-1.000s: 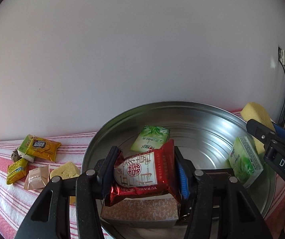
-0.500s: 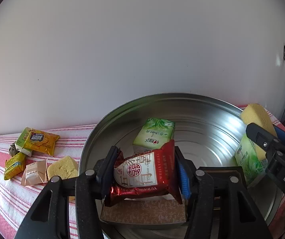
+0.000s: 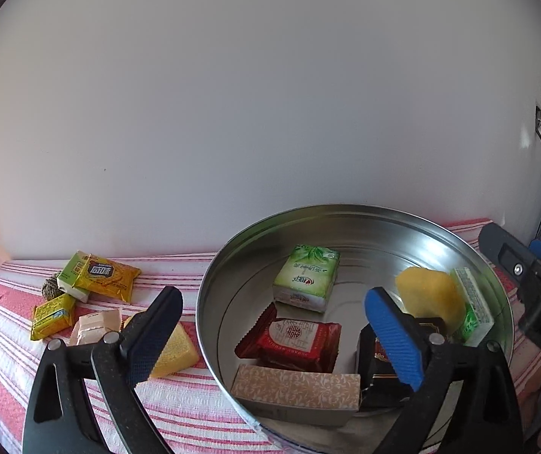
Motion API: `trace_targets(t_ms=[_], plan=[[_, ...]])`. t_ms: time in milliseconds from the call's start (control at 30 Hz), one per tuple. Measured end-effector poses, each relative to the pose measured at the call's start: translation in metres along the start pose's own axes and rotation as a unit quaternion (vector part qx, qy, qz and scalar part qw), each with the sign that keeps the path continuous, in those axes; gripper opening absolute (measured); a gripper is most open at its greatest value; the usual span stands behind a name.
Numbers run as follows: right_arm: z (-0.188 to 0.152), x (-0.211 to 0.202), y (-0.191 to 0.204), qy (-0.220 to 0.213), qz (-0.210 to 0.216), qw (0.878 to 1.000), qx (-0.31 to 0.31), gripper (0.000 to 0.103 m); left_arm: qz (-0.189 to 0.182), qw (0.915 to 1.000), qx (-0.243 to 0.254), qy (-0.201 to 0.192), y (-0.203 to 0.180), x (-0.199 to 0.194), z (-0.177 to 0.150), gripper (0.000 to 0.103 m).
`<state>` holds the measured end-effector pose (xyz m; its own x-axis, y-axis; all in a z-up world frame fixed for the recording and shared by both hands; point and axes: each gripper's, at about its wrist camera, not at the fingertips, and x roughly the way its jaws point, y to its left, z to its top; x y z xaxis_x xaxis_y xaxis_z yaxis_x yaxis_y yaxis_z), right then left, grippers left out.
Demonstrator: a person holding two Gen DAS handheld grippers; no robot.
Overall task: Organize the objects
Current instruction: 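Withdraw both tools from the tin toward the remaining items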
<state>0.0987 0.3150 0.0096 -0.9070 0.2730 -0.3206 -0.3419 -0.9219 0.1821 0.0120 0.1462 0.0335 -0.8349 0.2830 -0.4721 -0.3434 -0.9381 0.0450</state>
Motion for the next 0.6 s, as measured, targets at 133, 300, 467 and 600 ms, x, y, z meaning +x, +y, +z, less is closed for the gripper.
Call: trace_targets(t_ms=[133,300,467,600], plan=[[-0.001,-0.005,0.0,-0.017,-0.007,1.0,-0.001,0.103,0.014,0.9998,0.002,-0.011,0.013,-0.007,-0.007,0.099],[-0.004,-0.012,0.007,-0.045,-0.016,0.999,-0.022,0.103,0.05,0.9984,0.0,-0.028,0.04,-0.017,-0.018,0.099],[-0.005,-0.021,0.011,-0.07,-0.045,0.996,-0.037,0.103,0.065,0.9971,-0.027,-0.03,0.07,-0.014,-0.026,0.099],[-0.005,-0.027,0.006,-0.08,-0.074,0.994,-0.018,0.103,0.085,0.9956,-0.027,-0.028,0.086,-0.015,-0.033,0.099]])
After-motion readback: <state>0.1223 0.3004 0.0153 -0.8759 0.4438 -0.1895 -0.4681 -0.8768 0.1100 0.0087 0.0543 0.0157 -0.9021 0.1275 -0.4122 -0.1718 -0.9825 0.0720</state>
